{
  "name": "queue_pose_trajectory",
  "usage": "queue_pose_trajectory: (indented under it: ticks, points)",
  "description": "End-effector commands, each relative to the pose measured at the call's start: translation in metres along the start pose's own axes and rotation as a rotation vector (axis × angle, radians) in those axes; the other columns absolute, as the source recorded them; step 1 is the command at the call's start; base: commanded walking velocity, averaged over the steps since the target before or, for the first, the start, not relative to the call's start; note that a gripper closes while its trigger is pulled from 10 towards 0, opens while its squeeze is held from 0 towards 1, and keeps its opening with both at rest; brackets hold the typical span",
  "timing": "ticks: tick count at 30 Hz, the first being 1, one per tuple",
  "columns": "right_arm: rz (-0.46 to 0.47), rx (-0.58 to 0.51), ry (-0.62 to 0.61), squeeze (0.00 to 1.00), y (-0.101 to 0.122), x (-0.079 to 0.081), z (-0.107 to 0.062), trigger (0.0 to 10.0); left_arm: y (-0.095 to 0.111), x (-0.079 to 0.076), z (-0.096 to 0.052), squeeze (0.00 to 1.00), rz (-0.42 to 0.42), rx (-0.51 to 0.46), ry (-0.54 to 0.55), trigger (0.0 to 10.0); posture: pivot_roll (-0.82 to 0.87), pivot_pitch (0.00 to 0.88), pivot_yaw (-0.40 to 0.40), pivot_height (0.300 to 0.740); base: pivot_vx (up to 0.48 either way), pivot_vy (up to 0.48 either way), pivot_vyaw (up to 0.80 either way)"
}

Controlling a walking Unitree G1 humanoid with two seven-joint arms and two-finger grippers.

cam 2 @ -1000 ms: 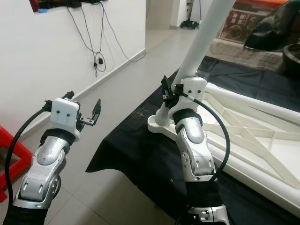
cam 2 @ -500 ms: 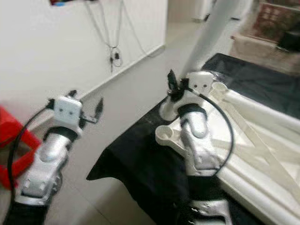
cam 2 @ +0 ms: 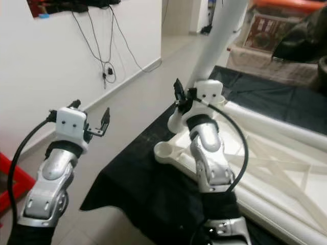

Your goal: Building children table

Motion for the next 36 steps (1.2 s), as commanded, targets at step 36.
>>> queue_pose_trajectory:
  ticks: [36]
  points:
    - [0.369,0.11,0.892,0.0,0.035,0.009,0.074,10.0,0.009,-0.028,-0.053,0.0,-0.127,0.091,-0.137,10.0,0.07,0.256,-0.086,0.74,0.0,0.0,-0.09]
Point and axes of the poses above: a point about 5 cm out from each wrist's last joint towards the gripper, its own z axis pointing out of the wrist towards the gripper, its own y axis along the axis of the wrist's last joint, x = y × z, the point moved 1 cm from there along z, pointing out of the wrist towards the gripper, and after that the axes turned 1 degree about -z, right-handed, at the moved point
